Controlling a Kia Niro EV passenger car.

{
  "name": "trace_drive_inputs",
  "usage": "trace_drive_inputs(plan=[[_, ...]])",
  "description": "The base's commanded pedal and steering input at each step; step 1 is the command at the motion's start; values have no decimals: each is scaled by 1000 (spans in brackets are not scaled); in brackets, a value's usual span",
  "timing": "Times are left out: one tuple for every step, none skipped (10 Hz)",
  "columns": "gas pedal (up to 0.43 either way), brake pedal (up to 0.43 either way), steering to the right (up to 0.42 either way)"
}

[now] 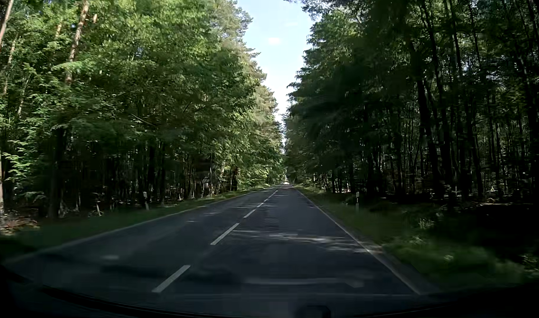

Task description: Follow the waypoints while adhering to traffic rules and regulations

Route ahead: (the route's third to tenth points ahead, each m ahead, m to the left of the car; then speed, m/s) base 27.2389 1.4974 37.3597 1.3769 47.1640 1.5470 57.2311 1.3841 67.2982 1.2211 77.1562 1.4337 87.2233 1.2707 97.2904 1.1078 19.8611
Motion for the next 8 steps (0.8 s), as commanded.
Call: trace_drive_inputs(plan=[[67,30,1],[67,30,1],[67,30,1],[67,30,1],[67,30,1],[67,30,1],[67,30,1],[67,30,1]])
